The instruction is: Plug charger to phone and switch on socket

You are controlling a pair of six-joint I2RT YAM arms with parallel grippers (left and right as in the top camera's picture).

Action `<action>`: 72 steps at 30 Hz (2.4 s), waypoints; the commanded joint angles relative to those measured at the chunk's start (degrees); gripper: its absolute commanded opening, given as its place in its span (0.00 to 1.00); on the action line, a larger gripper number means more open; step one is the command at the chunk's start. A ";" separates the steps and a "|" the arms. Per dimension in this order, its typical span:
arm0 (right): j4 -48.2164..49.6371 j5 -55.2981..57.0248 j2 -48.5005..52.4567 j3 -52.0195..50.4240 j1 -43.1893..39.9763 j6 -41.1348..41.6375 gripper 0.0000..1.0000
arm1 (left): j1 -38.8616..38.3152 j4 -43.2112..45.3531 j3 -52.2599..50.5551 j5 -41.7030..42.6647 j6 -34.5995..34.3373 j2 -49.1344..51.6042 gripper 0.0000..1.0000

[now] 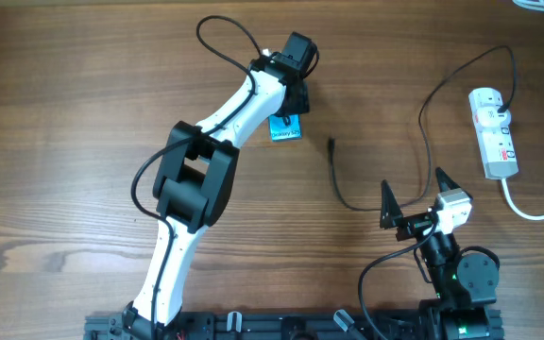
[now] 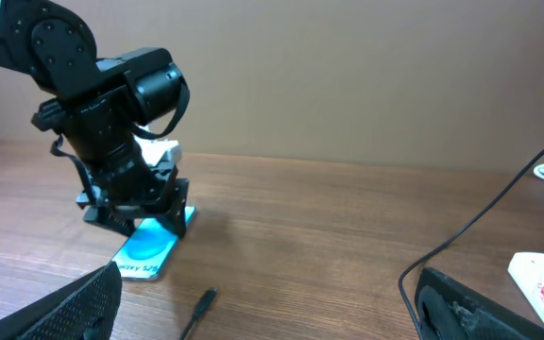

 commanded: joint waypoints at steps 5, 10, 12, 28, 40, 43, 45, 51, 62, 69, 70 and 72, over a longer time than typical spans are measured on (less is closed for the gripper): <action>0.31 -0.94 -0.26 -0.04 0.20 0.07 1.00 | -0.24 -16.72 -2.12 2.01 -2.45 4.50 0.73; 0.31 -0.94 -0.26 -0.07 0.20 0.07 1.00 | -0.20 -25.99 -2.12 2.01 -2.45 4.50 1.00; 0.31 -0.94 -0.26 -0.04 0.20 0.07 1.00 | -0.17 -26.08 -2.12 2.67 -2.23 4.50 1.00; 0.31 -0.94 -0.26 -0.04 0.20 0.04 1.00 | 5.90 -26.25 -2.10 11.93 2.54 -15.32 1.00; 0.31 -0.94 -0.26 -0.07 0.20 0.07 1.00 | 6.01 -26.43 -2.25 11.28 2.54 -32.17 1.00; 0.31 -0.94 -0.26 -0.04 0.20 0.04 1.00 | 5.92 -24.94 -6.49 11.28 2.47 -32.04 1.00; 0.31 -0.94 -0.26 -0.07 0.20 0.04 0.99 | 5.92 -22.36 -9.75 11.54 1.99 -32.04 1.00; 0.31 -0.94 -0.26 -0.04 0.20 0.09 1.00 | 5.92 -14.78 -17.73 12.13 0.11 -32.04 1.00; 0.31 -0.94 -0.26 -0.04 0.20 0.09 1.00 | 5.92 -14.51 -18.16 12.13 0.11 -32.04 1.00; 0.31 -0.94 -0.26 -0.04 0.20 0.04 1.00 | 5.92 -15.08 -18.16 12.13 0.11 -32.04 1.00; 0.31 -0.94 -0.26 -0.07 0.20 0.07 1.00 | 5.92 -15.21 -18.16 12.13 0.11 -32.04 1.00; 0.31 -0.94 -0.26 -0.07 0.20 0.07 1.00 | 5.92 -15.63 -18.16 12.13 0.11 -32.04 1.00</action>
